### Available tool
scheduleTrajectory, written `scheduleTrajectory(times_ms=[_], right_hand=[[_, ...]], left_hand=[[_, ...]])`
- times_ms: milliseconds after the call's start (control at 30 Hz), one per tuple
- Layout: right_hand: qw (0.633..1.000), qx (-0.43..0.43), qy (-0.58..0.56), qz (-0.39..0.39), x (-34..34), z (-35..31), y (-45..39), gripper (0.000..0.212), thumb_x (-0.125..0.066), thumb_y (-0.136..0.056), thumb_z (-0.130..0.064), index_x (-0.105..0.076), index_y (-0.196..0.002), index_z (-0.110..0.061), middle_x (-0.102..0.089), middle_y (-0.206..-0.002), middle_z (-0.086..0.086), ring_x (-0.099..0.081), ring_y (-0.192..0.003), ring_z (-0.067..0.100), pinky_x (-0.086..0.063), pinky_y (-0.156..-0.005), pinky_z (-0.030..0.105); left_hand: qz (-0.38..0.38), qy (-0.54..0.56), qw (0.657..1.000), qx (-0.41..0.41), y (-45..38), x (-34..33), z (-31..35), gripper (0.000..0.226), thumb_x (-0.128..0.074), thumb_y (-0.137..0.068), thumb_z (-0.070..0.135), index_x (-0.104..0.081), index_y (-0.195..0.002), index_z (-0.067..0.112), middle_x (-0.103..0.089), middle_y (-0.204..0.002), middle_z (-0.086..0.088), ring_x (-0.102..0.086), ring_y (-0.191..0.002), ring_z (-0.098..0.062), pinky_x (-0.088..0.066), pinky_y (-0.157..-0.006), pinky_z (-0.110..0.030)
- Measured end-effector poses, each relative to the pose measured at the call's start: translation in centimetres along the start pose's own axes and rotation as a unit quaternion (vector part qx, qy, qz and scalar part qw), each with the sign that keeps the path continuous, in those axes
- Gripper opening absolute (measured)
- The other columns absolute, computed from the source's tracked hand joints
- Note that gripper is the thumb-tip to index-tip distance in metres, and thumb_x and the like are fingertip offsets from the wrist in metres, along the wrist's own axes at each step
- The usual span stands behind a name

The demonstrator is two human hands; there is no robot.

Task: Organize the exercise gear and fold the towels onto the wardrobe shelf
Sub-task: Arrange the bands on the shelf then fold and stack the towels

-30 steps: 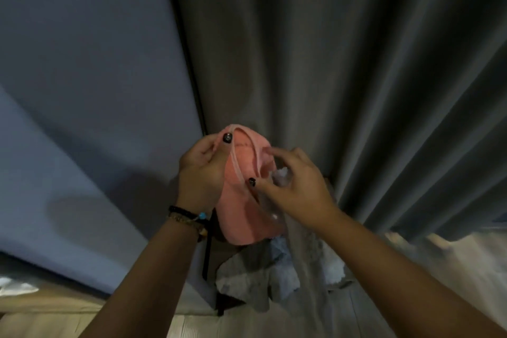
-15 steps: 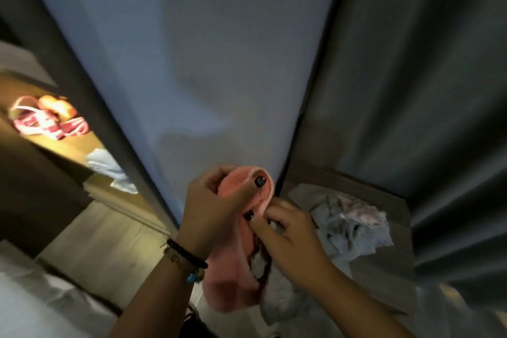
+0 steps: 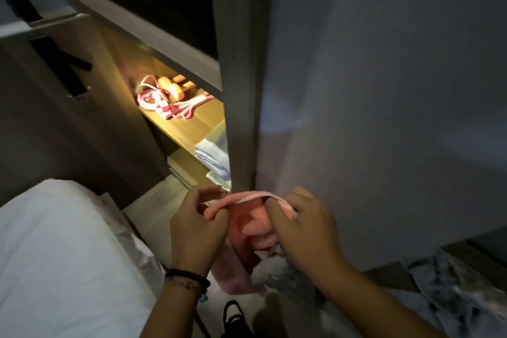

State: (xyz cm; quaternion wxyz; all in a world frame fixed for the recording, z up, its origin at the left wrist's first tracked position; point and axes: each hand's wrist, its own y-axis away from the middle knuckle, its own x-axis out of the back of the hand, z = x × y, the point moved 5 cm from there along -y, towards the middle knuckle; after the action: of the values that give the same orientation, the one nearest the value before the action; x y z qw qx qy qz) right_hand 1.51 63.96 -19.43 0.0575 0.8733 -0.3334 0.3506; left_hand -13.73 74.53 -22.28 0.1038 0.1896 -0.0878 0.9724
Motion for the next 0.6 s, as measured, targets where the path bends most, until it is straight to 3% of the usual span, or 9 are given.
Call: scheduleTrajectory(times_ms=[167,233,333,400,467,533,600], right_hand=[[0.997,-0.006,-0.040,-0.059,-5.4,-4.2,-3.7,0.039,-0.058,-0.090,-0.029,-0.050,-0.053,-0.021,-0.053,-0.046,-0.012,-0.051,-0.048,0.002,-0.034,-0.048,0.017],[0.996,0.004,-0.066,-0.053,-7.0,-5.6,-5.8,0.036,-0.060,-0.087,-0.027,-0.051,-0.052,-0.025,-0.048,-0.044,-0.011,-0.044,-0.046,0.003,-0.035,-0.047,0.023],[0.993,0.013,-0.118,-0.003,-8.1,-7.1,-9.6,0.036,-0.064,-0.082,-0.021,-0.045,-0.052,-0.018,-0.030,-0.046,-0.008,-0.031,-0.048,0.003,-0.028,-0.047,0.027],[0.991,0.024,-0.134,-0.004,-8.7,-8.0,-11.4,0.037,-0.066,-0.081,-0.019,-0.043,-0.052,-0.016,-0.030,-0.049,-0.005,-0.032,-0.050,0.005,-0.028,-0.049,0.028],[0.992,0.030,-0.119,-0.032,-9.7,-8.7,-12.7,0.032,-0.068,-0.081,-0.021,-0.046,-0.059,-0.015,-0.041,-0.051,-0.006,-0.039,-0.051,0.005,-0.034,-0.049,0.028],[0.991,0.013,-0.072,-0.109,-11.5,-9.5,-13.6,0.020,-0.071,-0.081,-0.026,-0.052,-0.074,-0.024,-0.059,-0.069,-0.011,-0.053,-0.060,-0.001,-0.041,-0.049,0.018],[0.984,0.011,-0.011,-0.177,-13.6,-10.5,-14.3,0.030,-0.075,-0.079,-0.033,-0.053,-0.099,-0.035,-0.063,-0.092,-0.006,-0.062,-0.081,0.007,-0.053,-0.059,0.020]], left_hand=[[0.048,-0.055,0.995,0.066,-4.4,3.6,-4.4,0.041,-0.064,-0.071,-0.004,-0.059,-0.092,0.031,-0.057,-0.093,0.018,-0.057,-0.084,-0.011,-0.047,-0.068,-0.026],[0.072,-0.051,0.992,0.091,-6.4,4.9,-6.2,0.041,-0.060,-0.069,-0.010,-0.060,-0.088,0.026,-0.057,-0.094,0.010,-0.057,-0.088,-0.015,-0.043,-0.066,-0.020],[0.097,-0.053,0.986,0.121,-9.5,6.8,-8.2,0.042,-0.057,-0.073,-0.011,-0.057,-0.081,0.030,-0.057,-0.097,0.003,-0.056,-0.085,-0.012,-0.040,-0.062,-0.018],[0.112,-0.057,0.985,0.121,-11.3,8.3,-8.8,0.042,-0.055,-0.076,-0.009,-0.054,-0.076,0.033,-0.059,-0.093,0.002,-0.055,-0.082,-0.011,-0.042,-0.065,-0.022],[0.116,-0.050,0.984,0.126,-12.8,10.1,-9.2,0.035,-0.053,-0.080,-0.006,-0.056,-0.079,0.029,-0.060,-0.085,0.005,-0.056,-0.082,-0.015,-0.045,-0.069,-0.026],[0.117,-0.017,0.984,0.133,-14.1,11.7,-9.4,0.030,-0.055,-0.083,-0.004,-0.057,-0.094,0.025,-0.059,-0.088,0.012,-0.057,-0.085,-0.013,-0.043,-0.068,-0.023],[0.111,0.038,0.983,0.139,-15.3,12.8,-9.3,0.035,-0.059,-0.084,-0.001,-0.052,-0.106,0.026,-0.059,-0.096,0.013,-0.058,-0.091,-0.007,-0.047,-0.073,-0.022]])
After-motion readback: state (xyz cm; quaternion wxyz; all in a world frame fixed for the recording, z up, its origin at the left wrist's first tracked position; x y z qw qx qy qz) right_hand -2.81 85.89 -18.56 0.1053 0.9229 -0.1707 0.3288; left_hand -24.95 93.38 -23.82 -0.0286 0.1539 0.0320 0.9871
